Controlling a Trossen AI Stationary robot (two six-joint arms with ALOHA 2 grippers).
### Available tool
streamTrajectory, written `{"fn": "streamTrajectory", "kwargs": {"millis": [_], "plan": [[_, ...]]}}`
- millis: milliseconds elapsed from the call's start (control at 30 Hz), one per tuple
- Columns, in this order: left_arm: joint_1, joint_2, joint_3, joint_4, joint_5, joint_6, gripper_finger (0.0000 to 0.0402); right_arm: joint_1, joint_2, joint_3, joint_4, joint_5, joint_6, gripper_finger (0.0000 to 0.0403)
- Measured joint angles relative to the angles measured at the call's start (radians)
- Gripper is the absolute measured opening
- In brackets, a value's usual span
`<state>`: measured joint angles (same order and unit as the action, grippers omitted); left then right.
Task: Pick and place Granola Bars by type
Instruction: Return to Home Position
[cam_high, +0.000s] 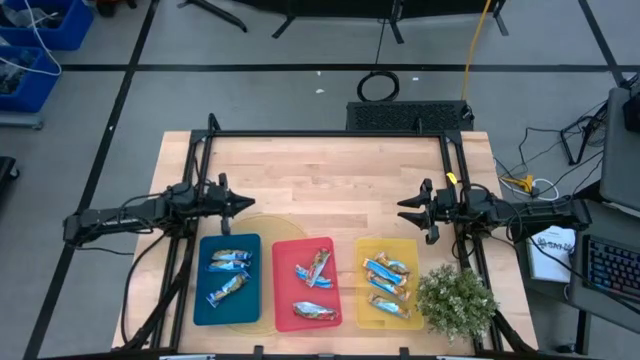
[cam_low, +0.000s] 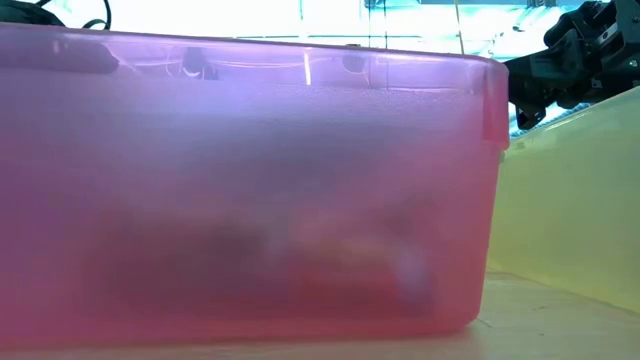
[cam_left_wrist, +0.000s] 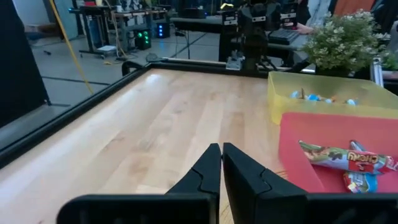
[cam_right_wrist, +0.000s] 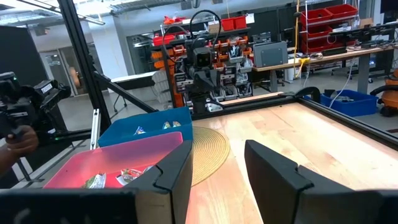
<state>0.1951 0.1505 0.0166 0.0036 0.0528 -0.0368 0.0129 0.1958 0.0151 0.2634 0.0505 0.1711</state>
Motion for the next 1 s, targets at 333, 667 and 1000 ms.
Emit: {"fn": "streamTrajectory", "kwargs": {"millis": [333,667,1000], "plan": [[0.0,0.0,0.0,0.0,-0.025,0.002,0.001,0.0,0.0,0.0,0.0,0.0,0.0,0.0137],[0.0,0.0,0.0,0.001,-0.027,0.002,0.0057,0.0,0.0,0.0,0.0,0.0,0.0,0.0137],[0.0,0.0,0.0,0.001,-0.027,0.002,0.0062,0.0,0.0,0.0,0.0,0.0,0.0,0.0137]]}}
